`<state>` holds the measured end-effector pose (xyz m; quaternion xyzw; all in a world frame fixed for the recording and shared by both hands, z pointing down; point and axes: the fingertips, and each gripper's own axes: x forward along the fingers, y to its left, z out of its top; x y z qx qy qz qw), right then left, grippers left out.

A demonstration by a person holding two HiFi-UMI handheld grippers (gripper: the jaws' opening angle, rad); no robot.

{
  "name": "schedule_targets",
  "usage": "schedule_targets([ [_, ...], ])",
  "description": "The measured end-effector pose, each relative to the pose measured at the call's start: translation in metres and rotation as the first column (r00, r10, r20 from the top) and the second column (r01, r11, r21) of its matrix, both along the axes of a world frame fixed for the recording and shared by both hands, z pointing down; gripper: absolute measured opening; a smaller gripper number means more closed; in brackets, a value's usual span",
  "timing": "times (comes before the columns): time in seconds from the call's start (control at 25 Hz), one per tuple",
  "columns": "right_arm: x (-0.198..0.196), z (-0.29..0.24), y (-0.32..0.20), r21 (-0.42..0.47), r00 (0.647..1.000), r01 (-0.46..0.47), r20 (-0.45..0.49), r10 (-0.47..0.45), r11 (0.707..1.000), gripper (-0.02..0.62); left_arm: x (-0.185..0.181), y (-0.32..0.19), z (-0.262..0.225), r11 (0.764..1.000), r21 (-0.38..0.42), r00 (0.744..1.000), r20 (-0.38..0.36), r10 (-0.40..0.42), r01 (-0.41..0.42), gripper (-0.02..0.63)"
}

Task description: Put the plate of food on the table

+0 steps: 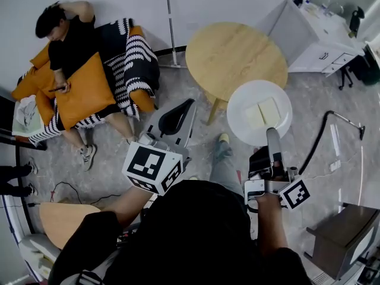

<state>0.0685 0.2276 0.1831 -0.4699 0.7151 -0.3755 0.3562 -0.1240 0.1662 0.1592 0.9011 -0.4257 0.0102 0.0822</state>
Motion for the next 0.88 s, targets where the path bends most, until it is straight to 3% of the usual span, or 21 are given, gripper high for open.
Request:
schedule_targets([
  [0.64,0.049,0.022,-0.069,-0.057,0.999,-0.039,0.011,0.040,0.998,0.033,0.052,-0.076,0.031,0.996,-0.077,0.999,0.022,0.046,-0.044,0.009],
  [0.88,0.066,0.030,-0.120,-0.083,0.999,-0.040,0.013,0.041,0.996,0.033,0.068,-0.126,0.045,0.992,-0.118,0.999,0.026,0.046,-0.042,0.009],
])
